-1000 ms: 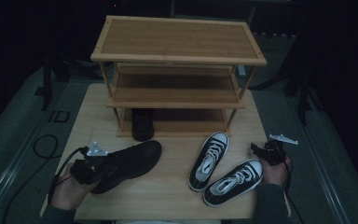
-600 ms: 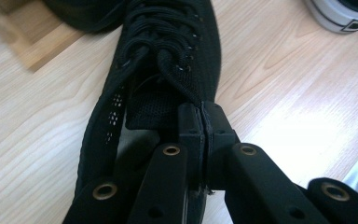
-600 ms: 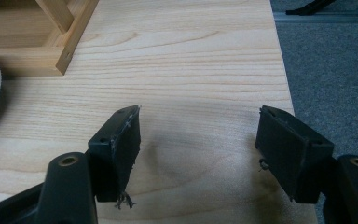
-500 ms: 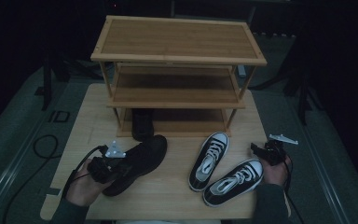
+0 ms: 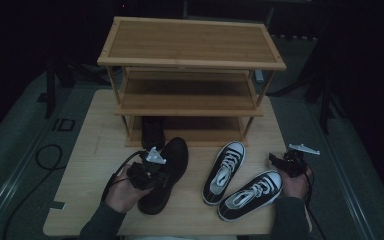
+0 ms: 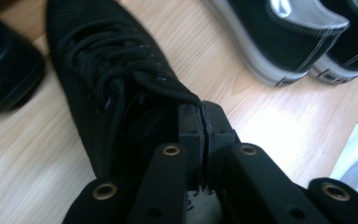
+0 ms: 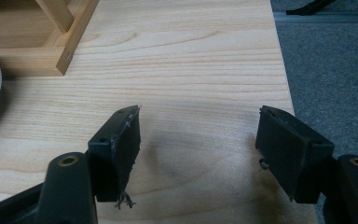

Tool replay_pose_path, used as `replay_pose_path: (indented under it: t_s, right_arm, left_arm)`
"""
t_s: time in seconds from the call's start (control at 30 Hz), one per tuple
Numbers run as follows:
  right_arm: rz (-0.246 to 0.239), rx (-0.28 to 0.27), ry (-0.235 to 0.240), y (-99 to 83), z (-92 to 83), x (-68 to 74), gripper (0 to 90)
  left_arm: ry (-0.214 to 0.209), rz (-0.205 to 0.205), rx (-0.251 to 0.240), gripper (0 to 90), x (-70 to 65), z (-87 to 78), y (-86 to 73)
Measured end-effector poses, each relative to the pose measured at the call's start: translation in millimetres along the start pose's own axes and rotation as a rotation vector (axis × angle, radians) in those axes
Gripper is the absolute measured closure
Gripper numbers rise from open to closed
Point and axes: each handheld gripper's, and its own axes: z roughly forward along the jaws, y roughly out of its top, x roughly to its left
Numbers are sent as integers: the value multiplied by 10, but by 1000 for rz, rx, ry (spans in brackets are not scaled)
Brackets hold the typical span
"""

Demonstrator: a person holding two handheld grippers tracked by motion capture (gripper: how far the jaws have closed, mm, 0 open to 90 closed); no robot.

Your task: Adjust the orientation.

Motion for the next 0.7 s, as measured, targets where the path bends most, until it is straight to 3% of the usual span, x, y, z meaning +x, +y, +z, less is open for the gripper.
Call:
replay_pose_path:
  t_s: [0.17, 0.33, 0.47, 0.57, 0.7]
  right_arm:
    - [1, 0, 0, 0, 0, 0, 305]
    - [1, -1, 1, 0, 0, 0, 305]
    - [1, 0, 0, 0, 0, 1, 305]
    - [1, 0, 0, 0, 0, 1, 305]
    - [1, 0, 0, 0, 0, 2, 305]
  left_arm:
    - [-25, 19, 4, 873, -66, 90, 85]
    - [-32, 18, -17, 747, -49, 9, 47]
    - [-2, 8, -82, 675, -23, -213, -19]
    - [48, -21, -119, 640, 35, -353, -81]
    - [76, -64, -105, 611, 127, -370, -149]
